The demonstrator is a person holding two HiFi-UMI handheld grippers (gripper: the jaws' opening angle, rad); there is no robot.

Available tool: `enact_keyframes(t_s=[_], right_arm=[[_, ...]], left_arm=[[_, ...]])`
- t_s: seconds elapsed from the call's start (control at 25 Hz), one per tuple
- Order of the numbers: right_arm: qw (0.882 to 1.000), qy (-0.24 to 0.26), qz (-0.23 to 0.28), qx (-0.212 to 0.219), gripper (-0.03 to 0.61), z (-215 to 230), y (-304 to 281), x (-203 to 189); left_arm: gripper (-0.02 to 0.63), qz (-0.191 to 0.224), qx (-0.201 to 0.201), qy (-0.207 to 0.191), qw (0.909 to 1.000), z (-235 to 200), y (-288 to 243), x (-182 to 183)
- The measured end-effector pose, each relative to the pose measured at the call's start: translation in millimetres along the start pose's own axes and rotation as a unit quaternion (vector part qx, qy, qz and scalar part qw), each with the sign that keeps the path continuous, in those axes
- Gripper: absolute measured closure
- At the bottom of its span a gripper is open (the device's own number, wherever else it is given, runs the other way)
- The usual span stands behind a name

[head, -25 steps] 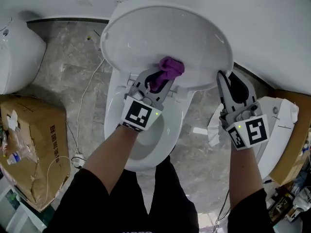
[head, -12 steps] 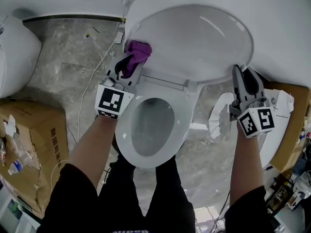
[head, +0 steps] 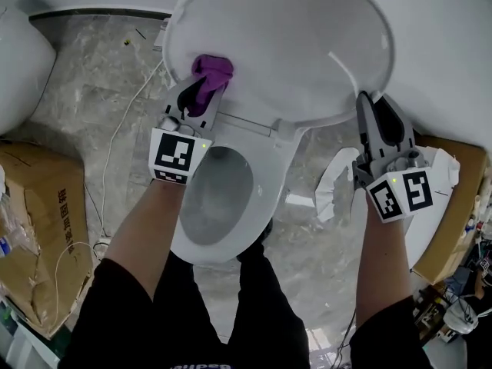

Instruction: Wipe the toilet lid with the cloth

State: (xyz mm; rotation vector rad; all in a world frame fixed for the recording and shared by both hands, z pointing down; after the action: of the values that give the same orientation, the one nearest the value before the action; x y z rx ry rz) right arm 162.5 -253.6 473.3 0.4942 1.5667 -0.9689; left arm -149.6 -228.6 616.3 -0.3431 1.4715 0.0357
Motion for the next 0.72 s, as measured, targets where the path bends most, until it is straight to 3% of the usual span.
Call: enact_keyframes(t_s=[0.24, 0.4, 0.56, 0.72], right_arm=[[0.998, 0.006, 0.007, 0.054, 0.503, 7, 0, -2], [0.996, 0.009, 0.017, 0.085, 0.503, 12, 2, -5], [0.994, 0.014, 0.026, 0.102, 0.503, 13, 2, -5], [0.995, 0.015, 0.018, 0.096, 0.503, 12, 3, -4]], left_arm=[[0.548, 0.007, 0.011, 0.042, 0.9990, 76, -14, -6], [0.548, 0.004, -0.028, 0.052, 0.9982, 139, -22, -12], [0.548, -0.017, -0.091, 0.045, 0.9947, 196, -29, -22], [0.548, -0.041, -0.129, 0.046, 0.9897, 211, -30, -32]])
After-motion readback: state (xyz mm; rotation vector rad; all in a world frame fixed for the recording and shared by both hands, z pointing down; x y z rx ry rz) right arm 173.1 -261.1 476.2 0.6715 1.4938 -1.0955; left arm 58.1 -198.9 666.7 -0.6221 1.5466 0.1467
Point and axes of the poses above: the fingertips, and each gripper's own axes: y backward along the fingers, z to its right, x out of its top, the point moved 9 cm from there along y, backward along the fingers, and after that the axes turned 14 degrees about x, right-handed, at the moved point
